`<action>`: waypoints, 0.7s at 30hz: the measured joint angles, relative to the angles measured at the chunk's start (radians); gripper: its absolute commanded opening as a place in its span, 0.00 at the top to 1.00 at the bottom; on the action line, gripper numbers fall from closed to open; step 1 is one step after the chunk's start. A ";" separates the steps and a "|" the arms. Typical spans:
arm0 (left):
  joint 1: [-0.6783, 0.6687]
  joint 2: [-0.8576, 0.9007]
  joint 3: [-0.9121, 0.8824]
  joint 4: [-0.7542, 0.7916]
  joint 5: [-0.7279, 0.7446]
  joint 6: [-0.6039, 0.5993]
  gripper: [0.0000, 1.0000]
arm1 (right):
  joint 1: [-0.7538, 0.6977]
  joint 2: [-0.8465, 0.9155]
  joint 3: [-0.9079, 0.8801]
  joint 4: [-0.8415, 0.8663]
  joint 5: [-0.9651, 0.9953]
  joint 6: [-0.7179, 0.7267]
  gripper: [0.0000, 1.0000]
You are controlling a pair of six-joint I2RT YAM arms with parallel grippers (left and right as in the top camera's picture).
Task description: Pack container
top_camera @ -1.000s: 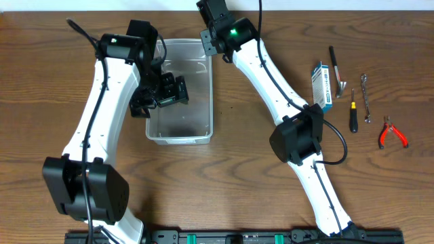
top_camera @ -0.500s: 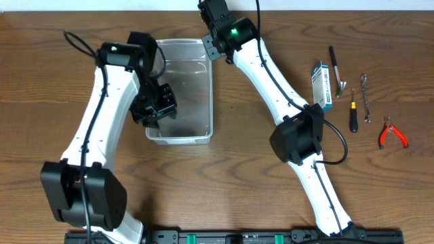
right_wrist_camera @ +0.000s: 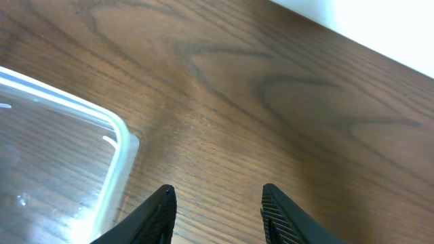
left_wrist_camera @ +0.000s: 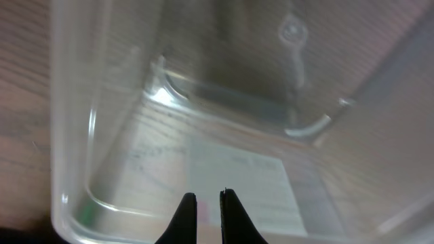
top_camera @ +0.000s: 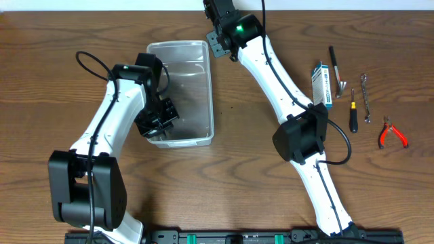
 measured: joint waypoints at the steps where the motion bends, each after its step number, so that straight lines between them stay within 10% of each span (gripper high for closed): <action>1: 0.000 0.000 -0.009 0.012 -0.009 0.000 0.94 | 0.000 -0.004 0.000 -0.003 0.000 -0.003 0.56; 21: 0.000 0.000 -0.026 0.090 -0.437 0.064 0.94 | -0.026 -0.026 0.000 -0.026 -0.028 -0.033 0.55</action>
